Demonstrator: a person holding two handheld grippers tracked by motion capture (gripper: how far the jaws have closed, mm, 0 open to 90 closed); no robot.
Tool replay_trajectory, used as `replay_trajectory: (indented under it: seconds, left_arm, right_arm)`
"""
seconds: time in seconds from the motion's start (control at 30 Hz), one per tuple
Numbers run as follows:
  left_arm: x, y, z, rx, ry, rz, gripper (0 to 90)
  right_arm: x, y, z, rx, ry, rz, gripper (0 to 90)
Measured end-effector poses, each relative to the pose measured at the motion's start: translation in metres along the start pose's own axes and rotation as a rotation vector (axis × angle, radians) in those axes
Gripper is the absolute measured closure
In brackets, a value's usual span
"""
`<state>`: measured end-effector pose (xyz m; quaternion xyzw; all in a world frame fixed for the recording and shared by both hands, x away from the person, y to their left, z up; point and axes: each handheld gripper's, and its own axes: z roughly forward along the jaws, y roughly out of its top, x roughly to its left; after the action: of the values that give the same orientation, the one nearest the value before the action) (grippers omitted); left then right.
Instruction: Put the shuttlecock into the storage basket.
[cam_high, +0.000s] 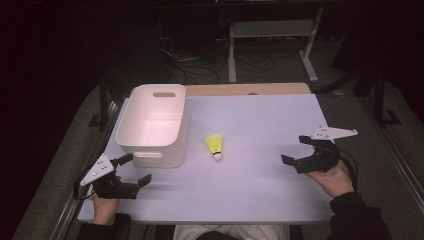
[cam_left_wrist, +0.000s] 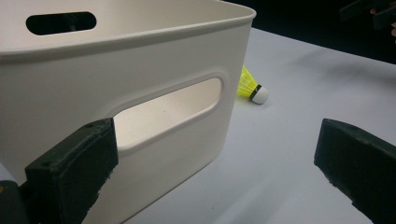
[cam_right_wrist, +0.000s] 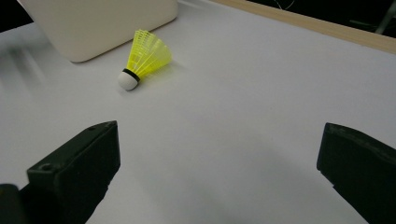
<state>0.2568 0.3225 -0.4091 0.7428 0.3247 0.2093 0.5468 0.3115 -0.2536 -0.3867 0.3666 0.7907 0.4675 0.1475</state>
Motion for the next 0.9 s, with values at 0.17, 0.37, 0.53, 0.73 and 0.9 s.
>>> replay_trajectory:
  seconds: [0.17, 0.37, 0.53, 0.73, 0.9]
  left_arm:
    - [0.000, 0.000, 0.000, 0.000, 0.000, 0.000, 0.0]
    - [0.000, 0.000, 0.000, -0.001, -0.002, 0.000, 0.0]
    - [0.000, 0.000, 0.000, -0.001, -0.004, 0.000, 0.0]
    - [0.000, 0.000, 0.000, 0.000, -0.004, 0.001, 0.0]
    - [0.000, 0.000, 0.000, 0.000, -0.005, 0.001, 0.0]
  right_arm:
    - [0.002, 0.007, 0.001, 0.006, 0.010, -0.010, 0.0]
    - [0.003, 0.015, 0.003, 0.008, 0.035, -0.011, 0.0]
    - [0.005, 0.024, 0.007, 0.022, 0.043, -0.028, 0.0]
    - [0.010, 0.034, 0.013, 0.038, 0.052, -0.057, 0.0]
    - [0.013, 0.039, 0.017, 0.052, 0.061, -0.073, 0.0]
